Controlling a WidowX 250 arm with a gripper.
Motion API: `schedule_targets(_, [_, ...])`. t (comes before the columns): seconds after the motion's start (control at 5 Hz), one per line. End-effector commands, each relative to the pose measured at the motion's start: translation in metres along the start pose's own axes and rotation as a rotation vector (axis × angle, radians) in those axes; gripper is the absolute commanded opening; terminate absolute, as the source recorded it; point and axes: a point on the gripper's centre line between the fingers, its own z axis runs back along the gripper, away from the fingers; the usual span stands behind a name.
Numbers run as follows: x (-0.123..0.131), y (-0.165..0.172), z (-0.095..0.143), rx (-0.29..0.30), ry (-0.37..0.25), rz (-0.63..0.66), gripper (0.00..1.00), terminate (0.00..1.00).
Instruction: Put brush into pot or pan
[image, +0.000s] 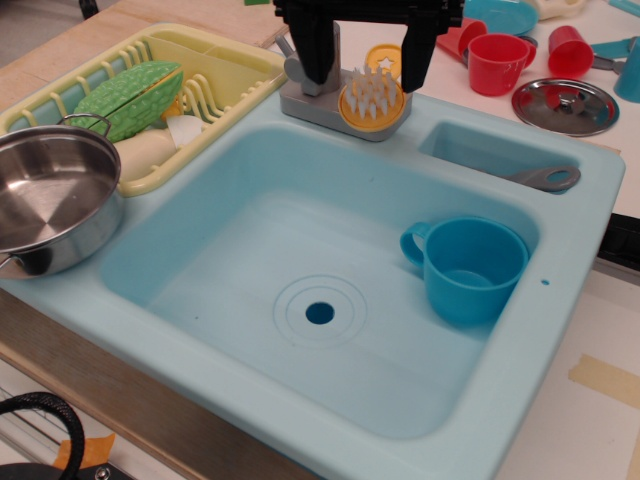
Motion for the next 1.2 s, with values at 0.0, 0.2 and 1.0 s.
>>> schedule_targets(0.0, [0.013,0.004,-0.004,-0.019,0.016,0.032,1.0,0.0])
schedule_targets(0.2, [0.017,0.004,-0.014,-0.029,0.068,0.037,1.0,0.0])
schedule_targets(1.0, [0.001,0.003,-0.018,-0.015,0.144,0.085,0.0,0.0])
